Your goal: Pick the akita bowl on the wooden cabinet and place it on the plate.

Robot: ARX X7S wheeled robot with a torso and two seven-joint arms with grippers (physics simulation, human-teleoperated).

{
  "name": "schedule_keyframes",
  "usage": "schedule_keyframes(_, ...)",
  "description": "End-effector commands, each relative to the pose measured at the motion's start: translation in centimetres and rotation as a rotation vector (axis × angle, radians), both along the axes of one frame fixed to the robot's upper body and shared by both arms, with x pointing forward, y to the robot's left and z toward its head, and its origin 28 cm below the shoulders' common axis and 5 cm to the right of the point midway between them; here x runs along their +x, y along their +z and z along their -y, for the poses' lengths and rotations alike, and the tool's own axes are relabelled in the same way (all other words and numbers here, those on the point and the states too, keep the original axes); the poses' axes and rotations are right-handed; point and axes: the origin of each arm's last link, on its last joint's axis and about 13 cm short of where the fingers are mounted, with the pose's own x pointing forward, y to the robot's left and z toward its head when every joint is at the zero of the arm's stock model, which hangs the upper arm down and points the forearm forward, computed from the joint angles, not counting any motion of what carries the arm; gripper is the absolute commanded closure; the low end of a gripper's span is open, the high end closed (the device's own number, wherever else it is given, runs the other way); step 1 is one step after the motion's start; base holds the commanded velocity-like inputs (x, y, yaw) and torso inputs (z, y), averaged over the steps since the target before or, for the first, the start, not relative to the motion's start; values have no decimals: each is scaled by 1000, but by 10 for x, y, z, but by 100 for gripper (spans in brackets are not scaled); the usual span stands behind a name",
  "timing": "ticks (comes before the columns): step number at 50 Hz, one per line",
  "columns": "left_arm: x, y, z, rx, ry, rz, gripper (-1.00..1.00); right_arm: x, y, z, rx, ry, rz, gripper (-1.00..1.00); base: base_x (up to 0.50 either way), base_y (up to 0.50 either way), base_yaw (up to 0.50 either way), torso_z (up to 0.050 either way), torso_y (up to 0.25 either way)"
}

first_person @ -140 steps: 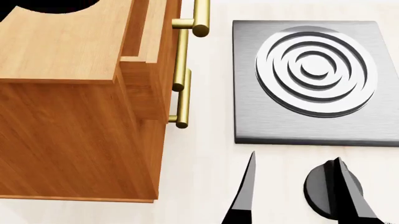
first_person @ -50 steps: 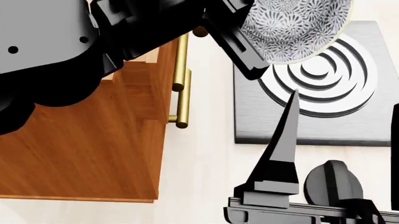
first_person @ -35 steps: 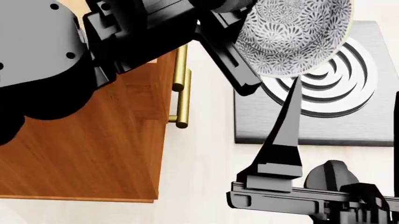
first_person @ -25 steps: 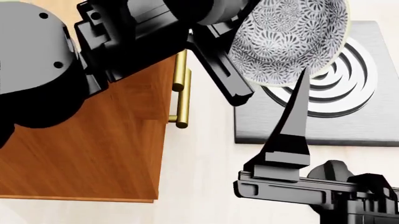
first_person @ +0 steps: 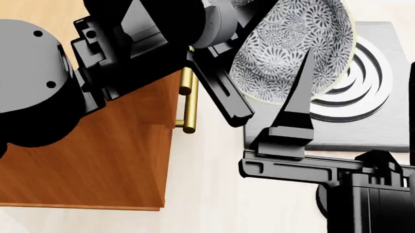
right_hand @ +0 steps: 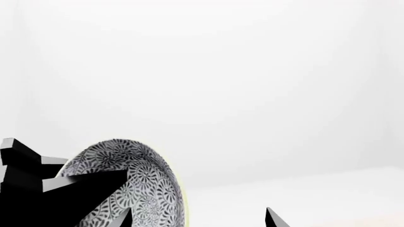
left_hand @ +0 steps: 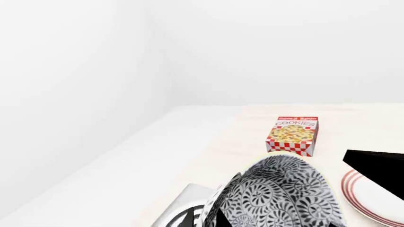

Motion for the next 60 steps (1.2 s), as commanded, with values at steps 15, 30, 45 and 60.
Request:
schedule_keyframes(15,-7,1,-1,-13,-38,14,100,11,-1,1,2,2,-38,-100,0,0,0,0,1)
schedule_keyframes(30,-8,-2,-3,-17,-43,6,100,16,-5,2,12,-13,-63,-100,0,0,0,0,0)
schedule_keyframes(45,-5,-4,-5,-22,-32,-1,100,17,-8,3,18,-51,-72,100,0,0,0,1,1)
schedule_keyframes(60,-3,-4,-6,-33,-8,-8,100,22,-5,1,-19,-210,-150,100,0,0,0,0,0)
